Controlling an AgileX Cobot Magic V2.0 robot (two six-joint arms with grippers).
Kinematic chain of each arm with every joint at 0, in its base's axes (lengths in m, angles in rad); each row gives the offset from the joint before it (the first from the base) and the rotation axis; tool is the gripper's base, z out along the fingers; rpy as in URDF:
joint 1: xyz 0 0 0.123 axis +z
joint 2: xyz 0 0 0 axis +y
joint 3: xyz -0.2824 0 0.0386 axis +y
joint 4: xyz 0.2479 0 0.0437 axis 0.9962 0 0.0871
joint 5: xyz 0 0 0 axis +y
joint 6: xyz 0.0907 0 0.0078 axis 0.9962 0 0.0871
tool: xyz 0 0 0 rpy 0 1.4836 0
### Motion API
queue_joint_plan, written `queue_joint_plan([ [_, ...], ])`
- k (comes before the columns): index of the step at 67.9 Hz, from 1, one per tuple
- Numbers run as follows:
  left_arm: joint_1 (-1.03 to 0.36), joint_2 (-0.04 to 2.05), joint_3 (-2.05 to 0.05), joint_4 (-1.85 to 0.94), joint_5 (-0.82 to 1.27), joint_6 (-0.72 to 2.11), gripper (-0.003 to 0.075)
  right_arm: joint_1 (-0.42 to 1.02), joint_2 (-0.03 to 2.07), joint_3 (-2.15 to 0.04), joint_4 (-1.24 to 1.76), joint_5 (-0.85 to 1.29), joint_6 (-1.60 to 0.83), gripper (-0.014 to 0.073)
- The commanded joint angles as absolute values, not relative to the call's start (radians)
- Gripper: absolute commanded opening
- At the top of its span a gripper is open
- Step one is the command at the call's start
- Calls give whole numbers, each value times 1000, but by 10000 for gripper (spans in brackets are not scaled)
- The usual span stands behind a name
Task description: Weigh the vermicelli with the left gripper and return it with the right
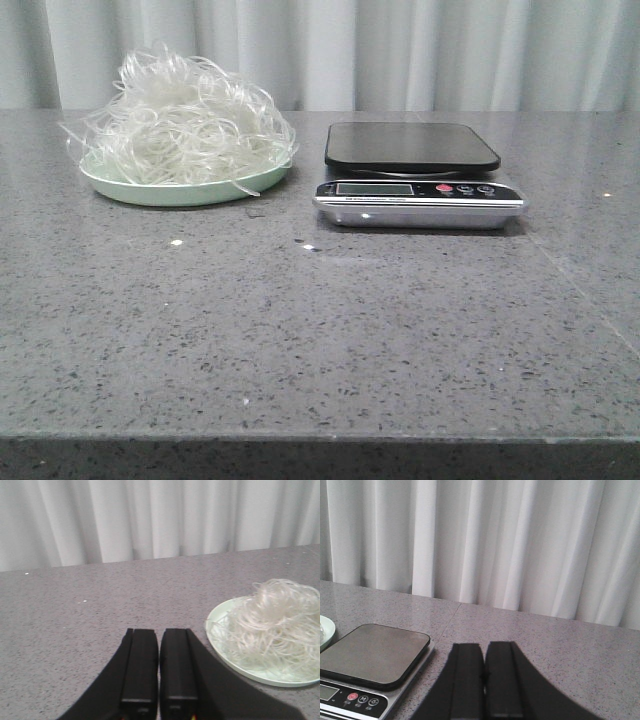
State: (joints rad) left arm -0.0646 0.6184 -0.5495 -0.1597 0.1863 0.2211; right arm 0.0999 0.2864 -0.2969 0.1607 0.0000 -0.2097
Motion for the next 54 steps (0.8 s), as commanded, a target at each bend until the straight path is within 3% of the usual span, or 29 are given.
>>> queue_joint_plan([
  [1,-75,588,-555,-85,99,143,137,94,293,-324,163,-86,-207,150],
  [54,-75,-26,12,-8,-29,135,137,94,293,-324,163,-86,-207,150],
])
